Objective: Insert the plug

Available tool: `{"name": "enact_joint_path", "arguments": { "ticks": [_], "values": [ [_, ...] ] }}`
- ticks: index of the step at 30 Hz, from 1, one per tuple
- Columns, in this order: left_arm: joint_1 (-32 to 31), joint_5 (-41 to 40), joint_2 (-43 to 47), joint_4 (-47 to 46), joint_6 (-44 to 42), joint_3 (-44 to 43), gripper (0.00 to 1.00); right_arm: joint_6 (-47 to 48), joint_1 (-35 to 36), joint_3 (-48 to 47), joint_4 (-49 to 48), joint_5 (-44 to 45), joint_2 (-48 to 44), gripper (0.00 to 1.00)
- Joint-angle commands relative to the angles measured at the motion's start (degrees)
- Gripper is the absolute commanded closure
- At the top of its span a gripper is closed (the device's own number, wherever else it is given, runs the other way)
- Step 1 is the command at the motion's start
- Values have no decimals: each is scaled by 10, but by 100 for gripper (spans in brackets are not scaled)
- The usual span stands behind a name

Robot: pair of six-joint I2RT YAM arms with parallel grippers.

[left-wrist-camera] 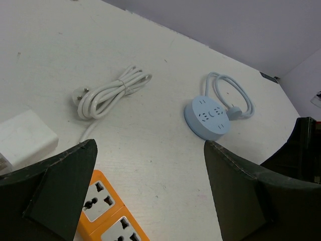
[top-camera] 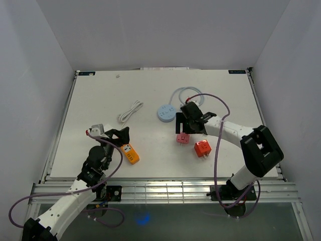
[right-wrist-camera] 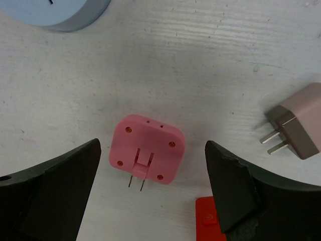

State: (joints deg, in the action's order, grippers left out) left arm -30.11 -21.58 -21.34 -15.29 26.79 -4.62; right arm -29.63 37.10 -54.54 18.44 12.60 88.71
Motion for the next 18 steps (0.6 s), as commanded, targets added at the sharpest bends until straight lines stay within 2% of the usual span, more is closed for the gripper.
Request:
{"name": "enact_joint_path", "arguments": {
  "ticks": [1,9,13,18],
  "values": [
    [0,6,-10,6,5,-28,2,-37,27,-36,20,37,24,11],
    [-1,8,-1,9,9,-26,2,-148,68,-38,43,119,63,11],
    [0,8,-2,10,11,-27,2,-210,75,-50,87,160,80,11],
    [0,9,-9,12,12,-29,2,-218,76,-43,77,159,91,11]
  ]
}}
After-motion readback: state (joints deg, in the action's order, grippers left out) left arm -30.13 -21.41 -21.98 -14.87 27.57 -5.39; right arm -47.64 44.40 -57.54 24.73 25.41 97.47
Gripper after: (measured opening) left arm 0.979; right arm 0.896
